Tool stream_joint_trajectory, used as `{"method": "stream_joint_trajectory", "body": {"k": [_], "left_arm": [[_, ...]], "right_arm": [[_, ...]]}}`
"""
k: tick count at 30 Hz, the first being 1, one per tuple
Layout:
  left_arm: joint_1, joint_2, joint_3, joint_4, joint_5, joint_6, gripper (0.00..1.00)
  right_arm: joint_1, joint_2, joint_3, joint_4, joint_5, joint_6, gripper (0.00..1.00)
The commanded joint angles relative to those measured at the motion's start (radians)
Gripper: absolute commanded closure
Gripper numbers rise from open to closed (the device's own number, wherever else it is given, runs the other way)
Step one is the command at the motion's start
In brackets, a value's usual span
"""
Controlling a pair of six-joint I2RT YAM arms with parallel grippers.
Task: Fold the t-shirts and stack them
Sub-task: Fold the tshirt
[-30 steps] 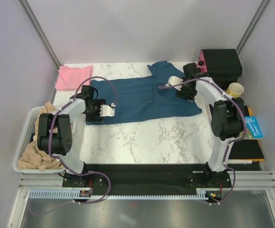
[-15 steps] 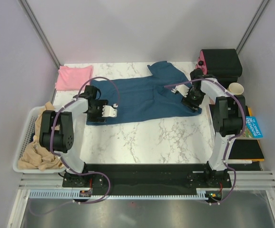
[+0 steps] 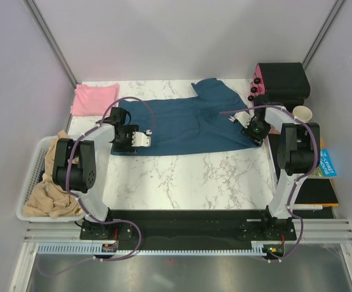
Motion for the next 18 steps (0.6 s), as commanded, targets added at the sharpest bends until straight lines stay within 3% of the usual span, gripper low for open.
{"method": "stream_joint_trajectory", "body": {"k": [1, 7, 14, 18], "left_arm": [[0.001, 0.042, -0.060, 0.081, -0.057, -0.001, 0.21], [0.003, 0.028, -0.122, 0.132, -0.096, 0.049, 0.21], [0.003, -0.018, -0.145, 0.106, -0.094, 0.065, 0.20], [0.003, -0.092, -0.148, 0.068, -0.078, 0.068, 0.20]], "right_arm": [[-0.039, -0.036, -0.071, 0.155, 0.115, -0.010, 0.51], [-0.039, -0.062, -0.144, 0.216, 0.146, -0.039, 0.53], [-0.039, -0.111, -0.135, 0.110, 0.092, -0.072, 0.36], [-0.037, -0.171, -0.083, 0.044, 0.073, -0.082, 0.31]]}}
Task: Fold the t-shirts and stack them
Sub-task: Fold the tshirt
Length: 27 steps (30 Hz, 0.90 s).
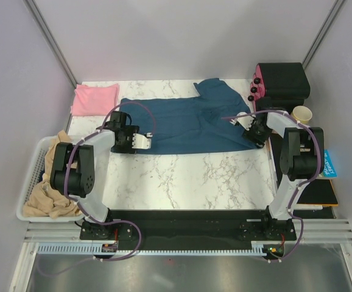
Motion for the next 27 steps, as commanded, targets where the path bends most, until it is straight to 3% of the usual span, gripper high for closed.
{"method": "stream_joint_trajectory", "body": {"k": [1, 12, 17, 23, 25, 27], "left_arm": [[0.019, -0.058, -0.043, -0.125, -0.033, 0.036, 0.20], [0.017, -0.205, -0.058, -0.213, 0.010, 0.064, 0.16], [0.016, -0.170, -0.015, -0.214, 0.009, 0.017, 0.16], [0.016, -0.176, -0.028, -0.208, 0.024, 0.007, 0.16], [0.016, -0.168, -0.040, -0.175, 0.032, 0.000, 0.17], [0.014, -0.132, -0.072, 0.016, 0.004, -0.020, 0.17]], "right_arm": [[-0.026, -0.093, 0.072, -0.101, 0.024, -0.039, 0.30], [0.055, -0.094, 0.351, -0.250, -0.079, 0.040, 0.24], [0.130, -0.057, 0.364, -0.299, -0.066, 0.039, 0.24], [0.138, -0.075, 0.310, -0.284, -0.075, 0.024, 0.24], [0.147, -0.080, 0.301, -0.291, -0.120, 0.025, 0.27], [0.164, -0.078, 0.264, -0.290, -0.131, 0.017, 0.32]]}}
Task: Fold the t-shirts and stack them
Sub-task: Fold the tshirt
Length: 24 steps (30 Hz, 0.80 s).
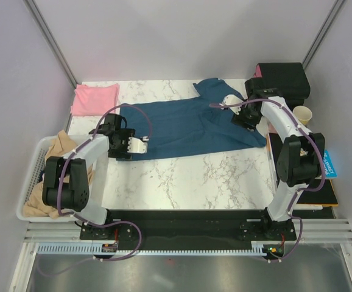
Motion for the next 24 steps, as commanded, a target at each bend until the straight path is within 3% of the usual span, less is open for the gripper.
{"method": "stream_joint_trajectory", "body": {"k": [1, 2, 3, 8, 15, 24], "left_arm": [[-0.002, 0.064, -0.044, 0.284, -0.026, -0.047, 0.17], [-0.002, 0.098, -0.039, 0.422, -0.079, -0.062, 0.17], [-0.002, 0.151, -0.017, 0.443, -0.095, -0.085, 0.17], [0.007, 0.253, 0.246, 0.340, -0.063, -0.226, 0.18], [0.003, 0.279, 0.280, 0.337, -0.049, -0.160, 0.18], [0.003, 0.279, 0.267, 0.302, -0.020, -0.156, 0.18]], "right_arm": [[0.040, -0.005, -0.053, 0.000, -0.054, -0.001, 0.34], [0.049, 0.013, -0.060, 0.003, -0.048, 0.004, 0.35], [0.058, 0.024, -0.066, 0.007, -0.044, 0.010, 0.37], [0.072, 0.048, -0.053, 0.067, -0.046, 0.049, 0.41], [0.072, 0.126, -0.050, 0.121, -0.029, 0.076, 0.47], [0.074, 0.206, -0.007, 0.192, -0.021, 0.128, 0.46]]}}
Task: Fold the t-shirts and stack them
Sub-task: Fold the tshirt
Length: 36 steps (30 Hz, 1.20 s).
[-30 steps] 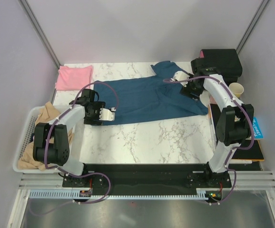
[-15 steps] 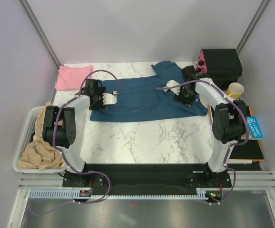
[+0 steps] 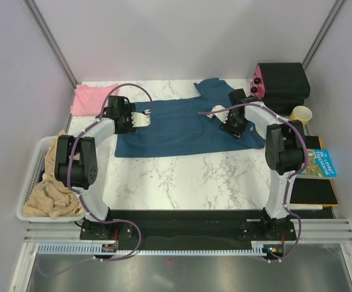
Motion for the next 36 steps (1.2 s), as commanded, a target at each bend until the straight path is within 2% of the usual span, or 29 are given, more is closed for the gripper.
{"method": "stream_joint_trajectory", "body": {"k": [1, 4, 8, 11, 16, 19, 20, 24, 27, 30, 33, 34, 36], "left_arm": [[-0.001, 0.013, 0.008, -0.022, 0.062, -0.017, 0.18], [-0.002, 0.028, 0.014, -0.087, 0.105, -0.028, 0.18], [-0.013, 0.037, 0.018, -0.150, 0.136, -0.026, 0.19], [-0.019, 0.048, 0.025, -0.167, 0.136, -0.034, 0.19], [-0.030, 0.088, 0.017, -0.173, 0.073, -0.034, 0.20], [-0.030, 0.093, 0.002, -0.170, 0.049, -0.026, 0.21], [-0.030, 0.094, -0.005, -0.170, 0.042, -0.026, 0.21], [-0.030, 0.087, -0.023, -0.159, 0.022, -0.015, 0.21], [-0.030, 0.085, -0.035, -0.141, 0.010, -0.018, 0.21], [-0.033, 0.091, -0.052, -0.112, -0.028, -0.029, 0.21], [-0.038, 0.090, -0.092, -0.067, -0.068, -0.020, 0.21], [-0.038, 0.088, -0.103, -0.059, -0.071, -0.015, 0.21], [-0.039, 0.079, -0.135, -0.036, -0.085, -0.002, 0.21]], "right_arm": [[0.000, 0.029, 0.060, 0.051, 0.010, 0.038, 0.46], [0.003, 0.057, 0.093, 0.080, 0.040, 0.062, 0.47], [0.002, 0.078, 0.140, 0.132, 0.073, 0.105, 0.58], [0.003, 0.097, 0.177, 0.149, 0.073, 0.133, 0.63], [0.002, 0.114, 0.203, 0.148, 0.074, 0.135, 0.63], [0.002, 0.103, 0.192, 0.120, 0.085, 0.099, 0.50], [0.000, 0.100, 0.186, 0.106, 0.090, 0.087, 0.40], [0.000, 0.042, 0.142, 0.068, 0.096, 0.020, 0.23], [-0.007, 0.017, 0.137, 0.095, 0.088, 0.021, 0.23], [-0.012, 0.006, 0.150, 0.191, 0.073, 0.108, 0.27], [-0.012, 0.000, 0.172, 0.245, 0.050, 0.190, 0.23], [-0.012, 0.002, 0.192, 0.249, 0.019, 0.210, 0.17], [-0.012, 0.019, 0.217, 0.250, -0.010, 0.256, 0.14]]}}
